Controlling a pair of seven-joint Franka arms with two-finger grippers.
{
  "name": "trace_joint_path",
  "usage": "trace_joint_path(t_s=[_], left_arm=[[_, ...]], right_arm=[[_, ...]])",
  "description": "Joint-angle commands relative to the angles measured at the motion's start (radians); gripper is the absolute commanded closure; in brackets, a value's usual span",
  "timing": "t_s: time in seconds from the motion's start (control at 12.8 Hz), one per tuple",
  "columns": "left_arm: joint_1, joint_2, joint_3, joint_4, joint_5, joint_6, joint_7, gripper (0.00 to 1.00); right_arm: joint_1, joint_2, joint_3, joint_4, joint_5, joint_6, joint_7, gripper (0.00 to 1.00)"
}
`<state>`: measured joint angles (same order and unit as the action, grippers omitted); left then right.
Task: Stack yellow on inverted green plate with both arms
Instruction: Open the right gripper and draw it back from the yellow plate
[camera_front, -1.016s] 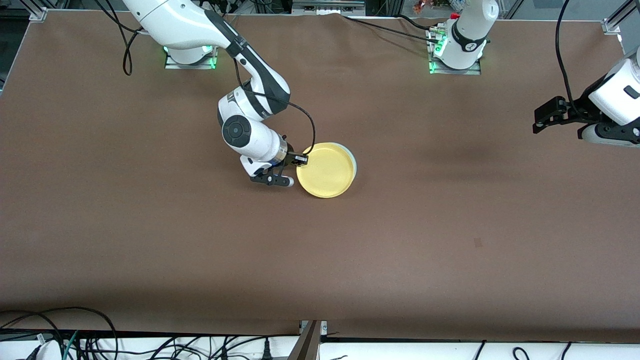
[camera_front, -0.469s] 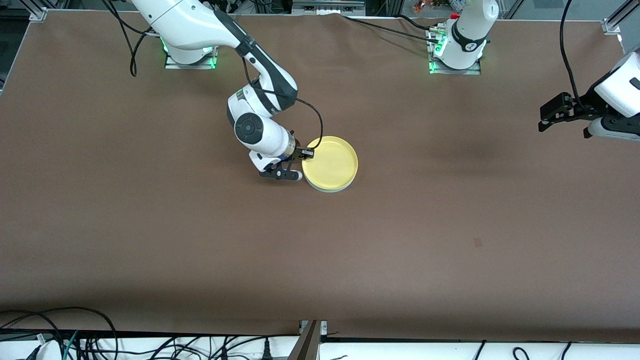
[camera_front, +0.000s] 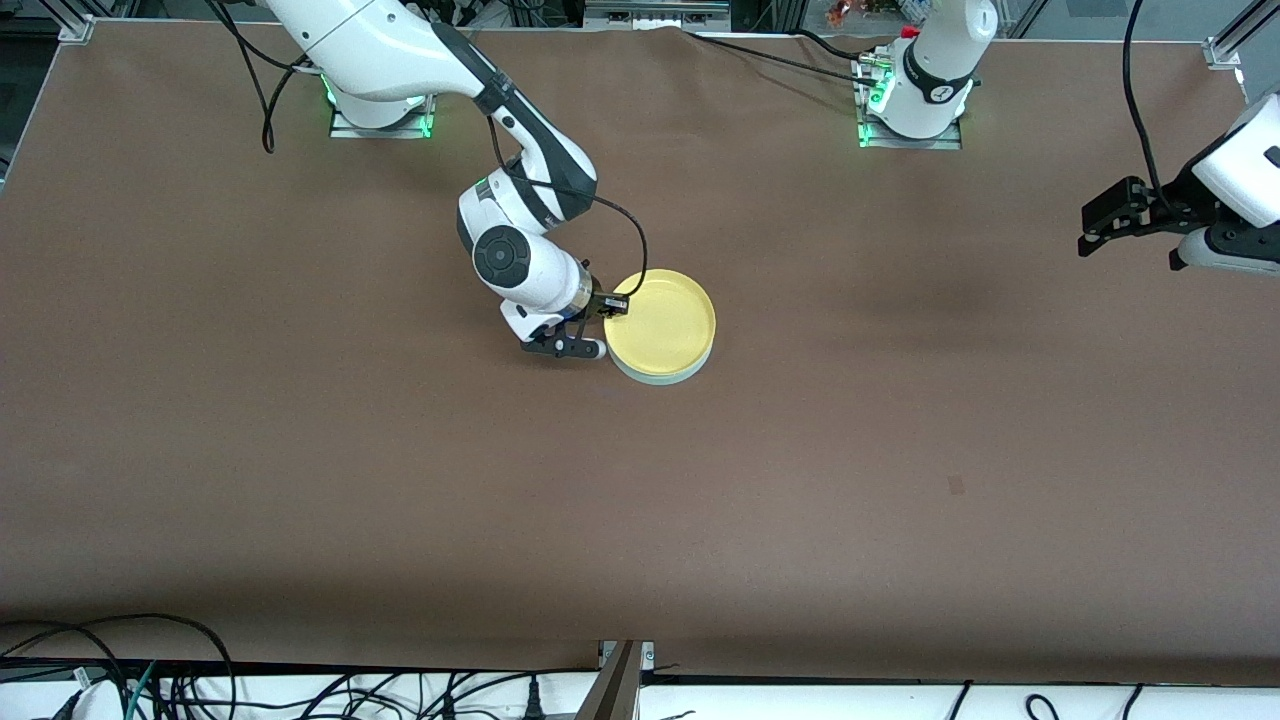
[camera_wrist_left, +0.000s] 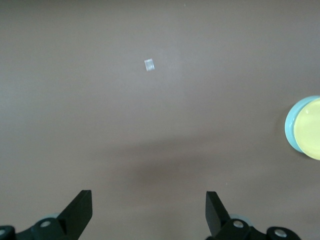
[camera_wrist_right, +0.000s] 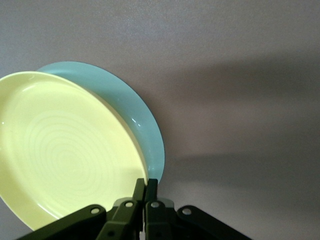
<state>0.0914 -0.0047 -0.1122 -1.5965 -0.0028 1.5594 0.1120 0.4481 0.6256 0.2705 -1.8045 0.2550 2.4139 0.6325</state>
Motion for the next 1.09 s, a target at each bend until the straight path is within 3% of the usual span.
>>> trace_joint_path(t_s=[0.0,0.31,0.55,0.78,1.02], left_arm=[[0.005,0.017,-0.007,0.033,0.007,-0.035,0.012,0.00],[0.016,0.051,0.002,0.036,0.017,-0.028,0.026,0.00],[0.016,0.078,0.000,0.075,0.020,-0.028,0.014,0.00],[0.013,0.101,-0.007,0.061,0.012,-0.022,0.002,0.00],[0.016,0.075,-0.009,0.004,0.004,0.005,0.000,0.00]], right_arm=[[0.009,0.013,-0.007,0.000,0.006,0.021,0.015,0.03],[-0.002,-0.038,-0.040,0.037,-0.005,-0.030,0.003,0.00],[-0.002,-0.072,-0.170,0.231,-0.042,-0.336,-0.069,0.00],[-0.002,-0.073,-0.318,0.410,-0.077,-0.552,-0.259,0.00],[-0.002,-0.101,-0.482,0.479,-0.072,-0.770,-0.460,0.00]])
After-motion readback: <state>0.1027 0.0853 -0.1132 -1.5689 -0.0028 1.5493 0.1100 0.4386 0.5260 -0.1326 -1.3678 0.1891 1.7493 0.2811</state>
